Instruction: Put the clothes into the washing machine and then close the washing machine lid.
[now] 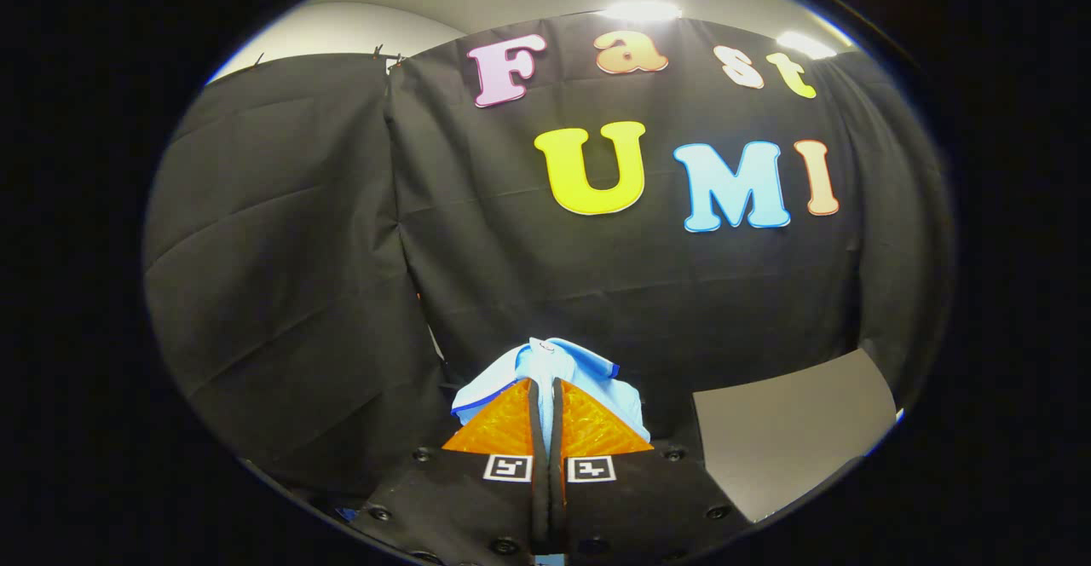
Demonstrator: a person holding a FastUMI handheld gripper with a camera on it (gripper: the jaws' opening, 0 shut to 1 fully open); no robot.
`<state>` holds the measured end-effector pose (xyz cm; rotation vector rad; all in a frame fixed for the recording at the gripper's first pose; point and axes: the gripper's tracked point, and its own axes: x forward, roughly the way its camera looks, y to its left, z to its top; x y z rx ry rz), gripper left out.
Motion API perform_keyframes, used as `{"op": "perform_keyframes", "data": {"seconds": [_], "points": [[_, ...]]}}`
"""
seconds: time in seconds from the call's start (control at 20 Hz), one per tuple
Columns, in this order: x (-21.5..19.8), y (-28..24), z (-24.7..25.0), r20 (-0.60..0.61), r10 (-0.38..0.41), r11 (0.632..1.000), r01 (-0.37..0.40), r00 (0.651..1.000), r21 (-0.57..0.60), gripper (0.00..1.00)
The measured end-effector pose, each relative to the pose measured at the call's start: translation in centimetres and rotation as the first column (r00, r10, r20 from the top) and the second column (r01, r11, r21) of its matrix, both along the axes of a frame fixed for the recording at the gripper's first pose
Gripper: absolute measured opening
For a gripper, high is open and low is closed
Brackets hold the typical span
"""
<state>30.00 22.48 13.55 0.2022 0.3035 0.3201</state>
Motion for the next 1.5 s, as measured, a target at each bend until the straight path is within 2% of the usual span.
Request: {"op": "perform_keyframes", "data": {"seconds": [0.65, 1.5], "points": [[1.8, 6.2, -2.7, -0.044, 0.105, 0.994, -0.105, 0.993, 0.014, 0.01], [4.2, 8.6, -12.9, -0.17, 0.208, 0.975, -0.219, 0.963, -0.045, 0.01]]}}
